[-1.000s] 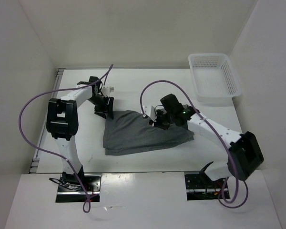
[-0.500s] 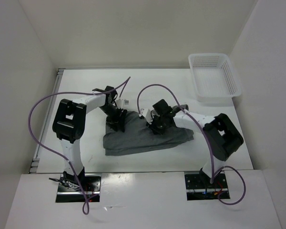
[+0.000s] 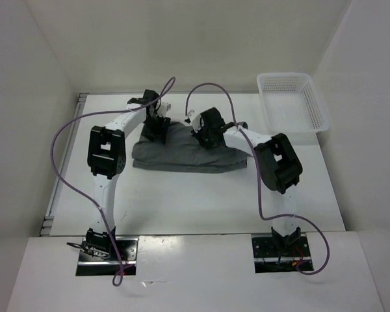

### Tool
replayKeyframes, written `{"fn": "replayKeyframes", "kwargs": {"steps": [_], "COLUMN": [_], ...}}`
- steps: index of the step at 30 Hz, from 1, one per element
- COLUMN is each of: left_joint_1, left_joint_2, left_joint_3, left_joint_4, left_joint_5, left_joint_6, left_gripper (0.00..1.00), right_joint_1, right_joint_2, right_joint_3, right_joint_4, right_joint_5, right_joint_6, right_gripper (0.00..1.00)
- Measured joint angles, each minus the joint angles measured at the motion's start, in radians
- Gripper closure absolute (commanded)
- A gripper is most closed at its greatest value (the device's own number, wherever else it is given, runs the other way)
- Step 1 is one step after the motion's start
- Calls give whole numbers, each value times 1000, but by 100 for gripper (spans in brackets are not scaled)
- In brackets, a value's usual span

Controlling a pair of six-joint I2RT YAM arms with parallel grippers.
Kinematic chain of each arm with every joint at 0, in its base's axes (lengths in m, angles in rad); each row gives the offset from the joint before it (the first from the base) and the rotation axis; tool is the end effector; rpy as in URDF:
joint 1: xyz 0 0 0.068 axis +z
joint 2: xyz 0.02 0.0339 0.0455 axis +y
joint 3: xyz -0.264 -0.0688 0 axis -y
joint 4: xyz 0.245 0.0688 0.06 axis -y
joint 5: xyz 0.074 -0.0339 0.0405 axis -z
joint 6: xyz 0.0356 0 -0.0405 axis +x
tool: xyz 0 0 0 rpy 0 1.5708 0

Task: Fold and stack the shorts
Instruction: Fold the shorts

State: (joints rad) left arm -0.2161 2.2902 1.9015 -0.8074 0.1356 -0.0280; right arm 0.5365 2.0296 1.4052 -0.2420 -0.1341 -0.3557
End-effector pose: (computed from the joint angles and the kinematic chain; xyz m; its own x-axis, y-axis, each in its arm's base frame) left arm 0.4711 -0.1084 0.1731 -0.9159 0.1727 -0.3623 0.2352 0.9624 -0.1360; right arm 0.3771 0.2298 0.1724 -0.4116 -0.6463 -0.6425 -0.7727 0.6213 -0.1300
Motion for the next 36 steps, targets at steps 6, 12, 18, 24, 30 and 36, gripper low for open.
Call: {"fn": "replayKeyframes", "kwargs": {"steps": [6, 12, 18, 24, 30, 36], "left_joint_1": [20, 61, 160, 218, 241, 259], "left_joint_2": [41, -150, -276, -254, -241, -241], "left_joint_3": [117, 24, -101, -263, -272, -277], "left_joint_4": [33, 51, 108, 85, 79, 76], "left_joint_5": [-40, -52, -64, -16, 53, 80], "left_joint_6": [6, 10, 23, 24, 24, 24], "left_gripper": [19, 17, 31, 28, 27, 33], "right_joint_1": [-24, -42, -203, -324, -301, -308], "right_joint_2": [45, -100, -305, -367, -369, -369], "right_joint_3": [173, 169, 85, -7, -124, -216], "right_joint_4": [17, 2, -80, -141, -203, -217], "right_joint_5": [33, 17, -59, -113, -240, -281], "right_joint_6": [-1, 45, 143, 192, 214, 237], "right_gripper": [70, 60, 51, 51, 51, 51]}}
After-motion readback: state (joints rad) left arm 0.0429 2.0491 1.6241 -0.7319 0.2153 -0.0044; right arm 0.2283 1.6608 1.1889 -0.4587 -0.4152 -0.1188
